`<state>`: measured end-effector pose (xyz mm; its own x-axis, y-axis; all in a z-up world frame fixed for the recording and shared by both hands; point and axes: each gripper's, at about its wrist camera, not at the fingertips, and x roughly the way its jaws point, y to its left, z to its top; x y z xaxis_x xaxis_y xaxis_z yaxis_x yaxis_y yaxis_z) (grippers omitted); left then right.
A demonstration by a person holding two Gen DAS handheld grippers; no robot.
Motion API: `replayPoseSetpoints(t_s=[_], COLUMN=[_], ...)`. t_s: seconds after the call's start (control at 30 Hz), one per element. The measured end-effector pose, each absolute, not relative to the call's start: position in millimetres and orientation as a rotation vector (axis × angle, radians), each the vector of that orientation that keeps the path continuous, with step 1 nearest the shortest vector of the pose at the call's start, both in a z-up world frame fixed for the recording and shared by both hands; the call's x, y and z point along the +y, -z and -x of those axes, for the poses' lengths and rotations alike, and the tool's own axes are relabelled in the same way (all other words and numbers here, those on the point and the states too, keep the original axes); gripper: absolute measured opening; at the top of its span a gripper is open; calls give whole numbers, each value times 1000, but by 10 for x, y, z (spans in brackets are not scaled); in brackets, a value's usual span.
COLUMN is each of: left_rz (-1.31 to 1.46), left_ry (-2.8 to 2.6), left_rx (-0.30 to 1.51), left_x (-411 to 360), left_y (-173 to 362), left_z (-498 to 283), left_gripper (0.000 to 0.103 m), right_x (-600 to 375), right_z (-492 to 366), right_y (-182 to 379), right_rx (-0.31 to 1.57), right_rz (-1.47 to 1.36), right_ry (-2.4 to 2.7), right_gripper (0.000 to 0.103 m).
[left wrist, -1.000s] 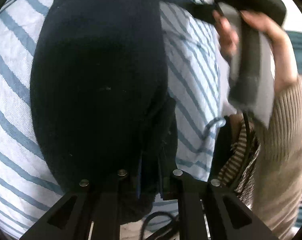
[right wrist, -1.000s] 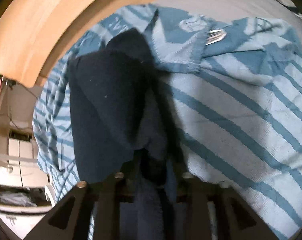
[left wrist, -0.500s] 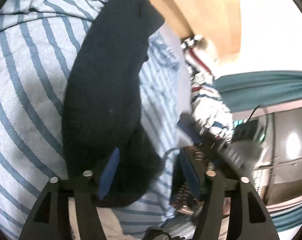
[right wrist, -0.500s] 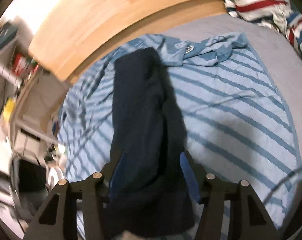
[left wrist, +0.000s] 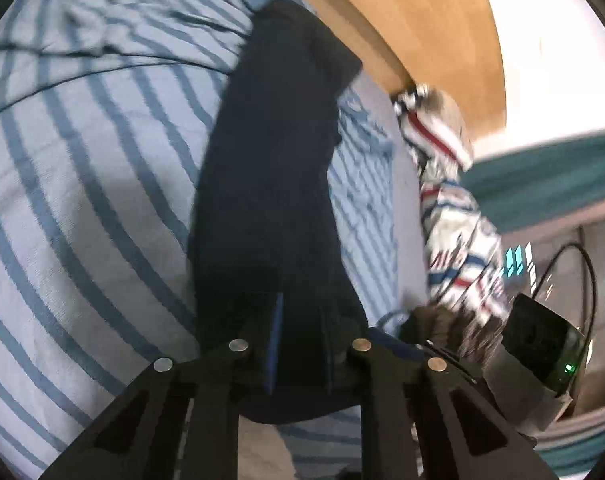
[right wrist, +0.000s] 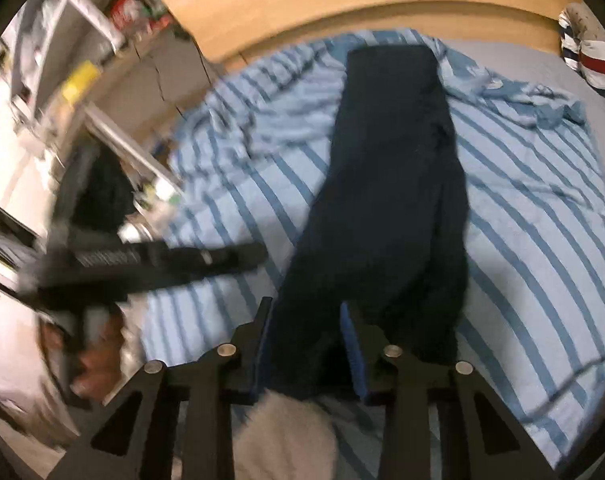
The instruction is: Fold clothes
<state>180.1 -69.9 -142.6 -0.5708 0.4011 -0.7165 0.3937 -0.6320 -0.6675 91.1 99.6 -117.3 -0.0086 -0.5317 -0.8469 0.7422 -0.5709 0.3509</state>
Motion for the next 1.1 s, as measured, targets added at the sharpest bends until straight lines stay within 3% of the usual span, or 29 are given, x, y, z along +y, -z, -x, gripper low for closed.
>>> replayPoseSetpoints(t_s=[0.13, 0.23, 0.33, 0.53, 0.7, 0.83, 0.93, 1.07, 1.1], left_rz=[1729, 1778, 1801, 1818, 1813, 1787, 1706, 1527, 1483], left_ry=[-2398, -2399, -2418, -2451, -2436, -2423, -2414, -2454, -2475], left_rx=[-1122, -1109, -1065, -958, -997, -1095, -1178, -1316, -1362], left_x=[-429, -358, -317, -252, -286, -351, -438, -741, -864], left_y=[1681, 1860, 1840, 1754, 1774, 1784, 1755, 1581, 1538], left_z=[-1664, -1642, -1605, -1601, -1610, -1660, -1742, -1818, -1814], left_gripper=[18, 18, 18, 18, 18, 18, 18, 18, 26], right_x=[1215, 1318, 1298, 1380, 1330, 1217, 1314, 1380, 1344], right_z=[-847, -773, -773, -709, -673, -711, -673, -547, -507], right_y=[1617, 1780, 1814, 1530, 1194, 1531, 1825, 1495, 1361], right_rx=[292, 167, 180, 144, 126, 178, 67, 18, 49], right_rz=[-1486, -1544, -1559, -1578, -1468, -1593, -1695, -1669, -1629], right_ry=[1807, 1794, 1794, 1837, 1882, 1813, 1785, 1819, 1846], right_gripper=[36, 36, 36, 49, 45, 41, 41, 45, 45])
